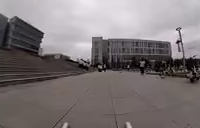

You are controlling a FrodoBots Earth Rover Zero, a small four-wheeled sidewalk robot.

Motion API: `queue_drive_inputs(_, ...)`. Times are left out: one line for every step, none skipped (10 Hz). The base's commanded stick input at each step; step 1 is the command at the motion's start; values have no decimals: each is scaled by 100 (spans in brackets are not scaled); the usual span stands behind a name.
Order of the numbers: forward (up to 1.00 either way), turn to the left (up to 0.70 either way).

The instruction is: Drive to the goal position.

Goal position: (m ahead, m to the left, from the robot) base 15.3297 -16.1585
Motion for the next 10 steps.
queue_drive_inputs(70, -14)
queue_drive_inputs(70, -14)
queue_drive_inputs(70, -14)
queue_drive_inputs(70, 0)
queue_drive_inputs(70, 0)
queue_drive_inputs(70, 0)
queue_drive_inputs(70, 0)
queue_drive_inputs(70, 0)
queue_drive_inputs(70, 0)
queue_drive_inputs(70, 0)
